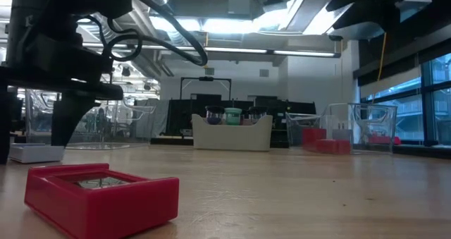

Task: Pick & Place Office items
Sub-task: Put the white digital timer into the left transparent bin

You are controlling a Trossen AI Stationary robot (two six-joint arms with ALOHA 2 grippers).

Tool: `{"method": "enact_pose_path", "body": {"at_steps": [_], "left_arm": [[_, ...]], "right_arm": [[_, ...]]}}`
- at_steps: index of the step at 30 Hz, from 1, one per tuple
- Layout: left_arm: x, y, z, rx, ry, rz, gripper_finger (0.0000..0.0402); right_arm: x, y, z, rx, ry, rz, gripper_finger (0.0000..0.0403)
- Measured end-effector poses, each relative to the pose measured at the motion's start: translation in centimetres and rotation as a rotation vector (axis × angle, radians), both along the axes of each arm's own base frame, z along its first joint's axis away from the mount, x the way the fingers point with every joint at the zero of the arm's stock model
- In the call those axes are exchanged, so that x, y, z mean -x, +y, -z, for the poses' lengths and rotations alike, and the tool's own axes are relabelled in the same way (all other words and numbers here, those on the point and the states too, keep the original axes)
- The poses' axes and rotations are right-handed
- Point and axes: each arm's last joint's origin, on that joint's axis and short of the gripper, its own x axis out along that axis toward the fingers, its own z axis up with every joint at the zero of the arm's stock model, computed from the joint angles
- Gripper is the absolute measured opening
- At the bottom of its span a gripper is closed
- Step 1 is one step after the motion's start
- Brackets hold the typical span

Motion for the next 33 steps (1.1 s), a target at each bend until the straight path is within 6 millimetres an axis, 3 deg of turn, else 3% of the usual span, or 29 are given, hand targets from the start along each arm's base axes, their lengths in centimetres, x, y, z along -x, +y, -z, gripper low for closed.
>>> {"method": "enact_pose_path", "body": {"at_steps": [7,15,24,28,33], "left_arm": [[0.0,0.0,0.0,0.0,0.002,0.0,0.0144],[-0.9,-0.3,-0.9,-0.023,-0.02,-0.008,0.0143],[-4.6,-0.8,-7.4,-0.159,-0.222,-0.013,0.0143],[-4.7,0.8,-10.0,-0.297,-0.222,-0.011,0.0143],[-3.4,4.3,-13.4,-0.297,-0.28,-0.131,0.0144]], "right_arm": [[0.4,0.9,-0.1,0.02,-0.024,-0.007,0.0245],[0.6,1.2,-0.1,0.034,-0.034,-0.01,0.0245],[0.0,1.6,0.6,0.046,-0.015,0.014,0.0245],[-0.4,1.8,1.0,0.056,0.011,0.008,0.0245],[-0.9,2.2,1.7,0.048,0.036,0.005,0.0245]]}}
